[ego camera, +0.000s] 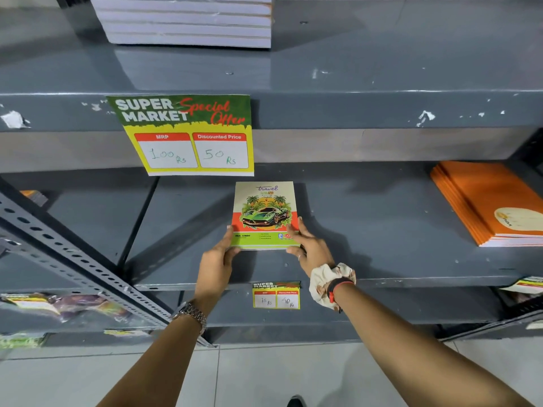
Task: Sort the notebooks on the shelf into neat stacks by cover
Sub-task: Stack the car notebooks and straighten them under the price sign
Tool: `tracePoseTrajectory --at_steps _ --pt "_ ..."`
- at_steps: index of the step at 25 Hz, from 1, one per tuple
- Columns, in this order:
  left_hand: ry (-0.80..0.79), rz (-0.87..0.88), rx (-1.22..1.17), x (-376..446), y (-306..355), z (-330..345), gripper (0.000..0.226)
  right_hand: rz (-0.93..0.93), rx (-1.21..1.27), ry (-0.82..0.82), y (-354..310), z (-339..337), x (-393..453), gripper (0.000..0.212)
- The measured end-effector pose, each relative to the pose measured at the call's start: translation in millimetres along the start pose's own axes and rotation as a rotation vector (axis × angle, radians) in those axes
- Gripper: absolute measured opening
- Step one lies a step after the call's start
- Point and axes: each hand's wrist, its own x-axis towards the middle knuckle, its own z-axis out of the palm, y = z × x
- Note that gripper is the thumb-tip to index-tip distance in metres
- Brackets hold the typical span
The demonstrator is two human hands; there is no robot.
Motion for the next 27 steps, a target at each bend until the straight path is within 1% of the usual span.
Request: tracePoseTrajectory --at_steps 1,4,7,11,14,18,20,22,25,27 --pt "0.030 -0.022 0.053 1 3 1 0.049 0.006 0.003 0.006 0 0 1 0.047" --pt "0.052 -0.054 0.163 3 7 6 0.045 0.004 -0.046 0.013 0 -2 4 0.045" --pt "0.084 -0.040 0.176 5 2 8 0.045 0.026 -0.079 0.017 -1 -2 4 0.045" --pt "0.126 -0.001 0.188 6 -2 11 0.044 0.054 0.010 0.037 0 2 4 0.046" --pt "0.112 -0.007 0.164 7 -4 10 0.044 0.059 0.084 0.048 4 -1 4 0.046" --pt "0.112 -0.027 0.165 5 -2 11 0.044 0.053 0.105 0.030 5 -2 2 0.048" --pt "0.129 -0.044 0.130 5 -2 12 0.043 0.063 0.123 0.036 5 -1 2 0.049" --pt "0.130 -0.035 0.044 4 -4 13 0.046 0.068 0.190 0.019 6 0 0 0.056" --pt "0.106 -0.049 -0.115 0 -12 21 0.062 0.110 0.226 -0.017 10 5 -2 0.073" --pt "0.108 -0.064 -0.105 2 -15 25 0.066 0.189 0.233 -0.015 12 10 -1 0.076"
